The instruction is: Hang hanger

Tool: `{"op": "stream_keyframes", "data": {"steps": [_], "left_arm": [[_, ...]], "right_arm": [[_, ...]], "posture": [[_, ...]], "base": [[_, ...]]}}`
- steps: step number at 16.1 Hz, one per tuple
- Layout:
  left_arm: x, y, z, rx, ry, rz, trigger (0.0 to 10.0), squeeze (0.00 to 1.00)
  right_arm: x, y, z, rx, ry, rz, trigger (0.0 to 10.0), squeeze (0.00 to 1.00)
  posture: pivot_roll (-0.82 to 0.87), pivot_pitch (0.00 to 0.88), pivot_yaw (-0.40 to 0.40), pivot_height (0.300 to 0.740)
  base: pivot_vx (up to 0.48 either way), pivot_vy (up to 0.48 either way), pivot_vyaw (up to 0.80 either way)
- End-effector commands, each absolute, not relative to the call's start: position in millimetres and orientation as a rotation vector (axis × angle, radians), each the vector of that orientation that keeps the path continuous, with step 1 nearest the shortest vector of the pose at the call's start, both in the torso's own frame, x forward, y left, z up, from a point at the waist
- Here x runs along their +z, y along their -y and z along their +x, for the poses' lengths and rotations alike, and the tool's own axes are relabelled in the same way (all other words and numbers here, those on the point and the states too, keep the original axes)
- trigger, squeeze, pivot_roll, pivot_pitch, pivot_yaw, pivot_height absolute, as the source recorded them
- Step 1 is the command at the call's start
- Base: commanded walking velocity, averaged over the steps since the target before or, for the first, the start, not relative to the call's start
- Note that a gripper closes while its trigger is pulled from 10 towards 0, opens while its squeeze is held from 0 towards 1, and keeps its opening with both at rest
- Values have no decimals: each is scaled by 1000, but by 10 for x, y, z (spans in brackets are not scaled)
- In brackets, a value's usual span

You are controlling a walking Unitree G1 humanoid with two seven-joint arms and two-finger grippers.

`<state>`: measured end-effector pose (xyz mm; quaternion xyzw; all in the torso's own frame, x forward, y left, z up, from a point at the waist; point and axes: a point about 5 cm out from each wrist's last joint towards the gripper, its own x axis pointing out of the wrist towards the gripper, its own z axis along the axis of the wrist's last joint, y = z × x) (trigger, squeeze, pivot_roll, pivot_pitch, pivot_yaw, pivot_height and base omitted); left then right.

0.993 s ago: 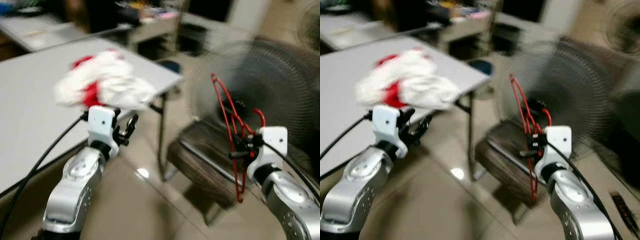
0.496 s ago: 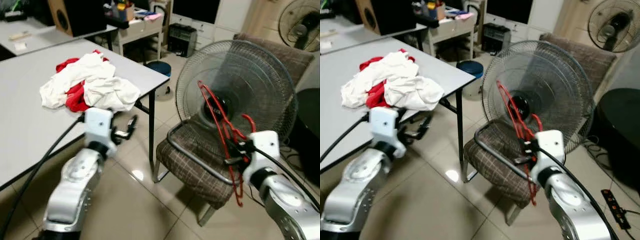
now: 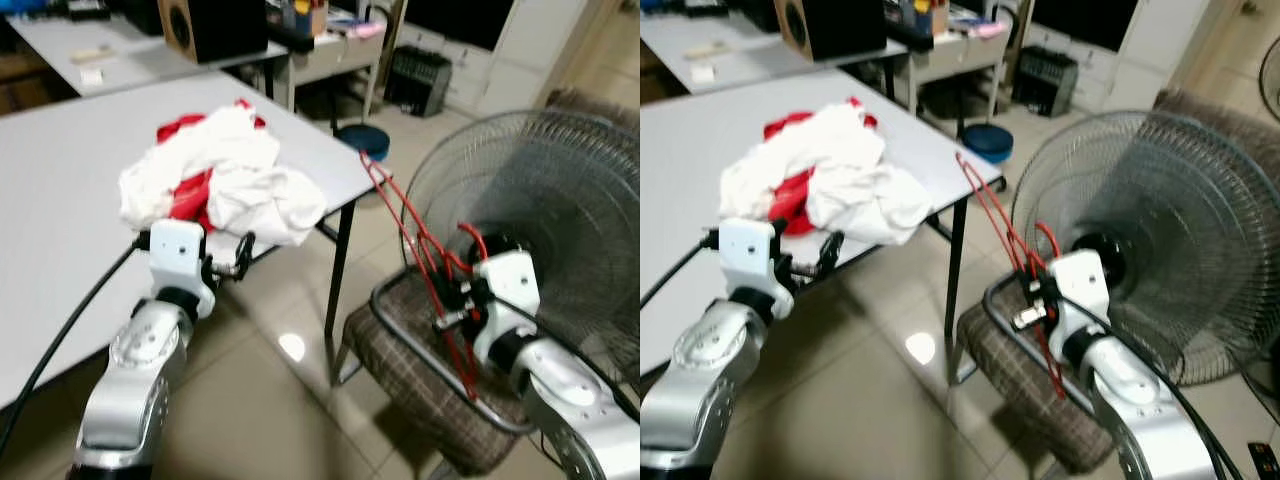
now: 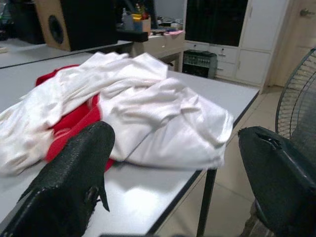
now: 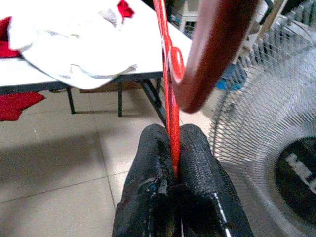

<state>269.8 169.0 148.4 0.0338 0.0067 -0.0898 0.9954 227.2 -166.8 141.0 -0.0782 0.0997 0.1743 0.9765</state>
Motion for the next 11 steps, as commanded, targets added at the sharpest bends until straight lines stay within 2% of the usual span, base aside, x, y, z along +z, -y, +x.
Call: {"op": "stream_keyframes", "data": {"steps": [1, 4, 5, 10, 11], "left_arm": [[1511, -1593, 2703, -214, 2, 63, 10000, 1000], [1509, -1606, 2711, -208, -1, 67, 10000, 1000], [1509, -1608, 2711, -206, -2, 68, 10000, 1000], [1515, -1619, 2712, -197, -2, 75, 10000, 1000], [1510, -1627, 2712, -195, -5, 77, 10000, 1000]], "right_arm": [[1437, 1722, 2252, 335, -189, -164, 10000, 0], [1459, 1734, 2247, 336, -178, -136, 10000, 0], [1466, 1720, 2233, 375, -178, -188, 10000, 0], [1475, 1644, 2193, 434, -158, -218, 10000, 0], [1488, 1660, 2198, 414, -151, -171, 10000, 0]], "posture": [[-69, 0, -58, 740], [-71, 0, -54, 740], [-72, 0, -50, 740], [-70, 0, -52, 740], [-70, 0, -52, 740]], "base": [[371, 0, 0], [374, 0, 0], [371, 0, 0], [373, 0, 725], [368, 0, 0]]}}
